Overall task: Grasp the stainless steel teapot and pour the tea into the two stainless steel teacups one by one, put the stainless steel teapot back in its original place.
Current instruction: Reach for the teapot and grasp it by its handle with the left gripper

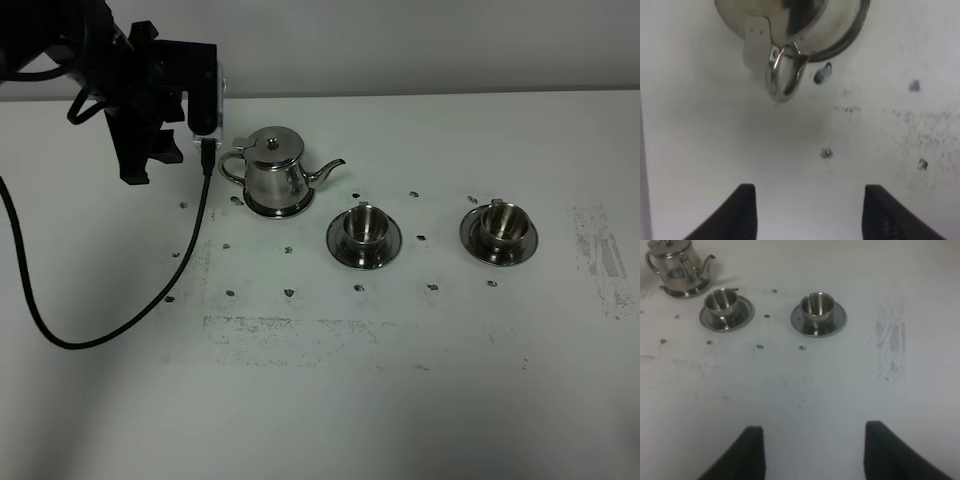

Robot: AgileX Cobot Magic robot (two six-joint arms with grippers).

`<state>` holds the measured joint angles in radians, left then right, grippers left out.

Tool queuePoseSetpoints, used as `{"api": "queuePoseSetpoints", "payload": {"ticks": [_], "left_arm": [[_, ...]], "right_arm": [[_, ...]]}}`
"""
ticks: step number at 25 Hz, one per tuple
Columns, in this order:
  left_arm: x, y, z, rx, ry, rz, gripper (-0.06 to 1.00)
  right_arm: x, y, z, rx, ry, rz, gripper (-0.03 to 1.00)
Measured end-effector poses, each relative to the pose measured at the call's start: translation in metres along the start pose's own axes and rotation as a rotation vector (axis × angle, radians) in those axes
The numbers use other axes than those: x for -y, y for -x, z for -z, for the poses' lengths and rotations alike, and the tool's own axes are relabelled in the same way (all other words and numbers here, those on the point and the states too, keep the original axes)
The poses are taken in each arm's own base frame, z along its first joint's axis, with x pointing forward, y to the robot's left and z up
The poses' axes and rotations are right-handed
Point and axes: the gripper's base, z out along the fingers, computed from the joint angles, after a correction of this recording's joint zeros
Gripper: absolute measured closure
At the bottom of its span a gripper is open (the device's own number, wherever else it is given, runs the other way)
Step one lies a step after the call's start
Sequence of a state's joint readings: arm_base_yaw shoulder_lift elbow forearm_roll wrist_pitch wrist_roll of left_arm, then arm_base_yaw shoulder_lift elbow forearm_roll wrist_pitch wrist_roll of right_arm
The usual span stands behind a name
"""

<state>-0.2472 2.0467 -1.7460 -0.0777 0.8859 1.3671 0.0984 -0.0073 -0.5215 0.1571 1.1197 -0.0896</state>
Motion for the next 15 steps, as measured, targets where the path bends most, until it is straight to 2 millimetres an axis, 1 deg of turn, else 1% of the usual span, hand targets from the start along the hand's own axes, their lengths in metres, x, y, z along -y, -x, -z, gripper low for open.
{"api": "queuePoseSetpoints", "payload": {"ticks": [3, 5, 10, 15], "left_arm": [[-0.005, 0.005, -0.009, 0.0, -0.01, 0.053, 0.48], [-0.009, 0.009, -0.011, 0.0, -0.024, 0.062, 0.48], [-0.022, 0.022, -0.012, -0.004, -0.04, 0.05, 0.48], [-0.03, 0.029, -0.026, -0.009, -0.048, 0.018, 0.48]], "right_arm": [[0.0, 0.0, 0.0, 0.0, 0.0, 0.0, 0.53], [0.0, 0.0, 0.0, 0.0, 0.0, 0.0, 0.53], [0.0, 0.0, 0.0, 0.0, 0.0, 0.0, 0.53], [0.0, 0.0, 0.0, 0.0, 0.0, 0.0, 0.53]]}}
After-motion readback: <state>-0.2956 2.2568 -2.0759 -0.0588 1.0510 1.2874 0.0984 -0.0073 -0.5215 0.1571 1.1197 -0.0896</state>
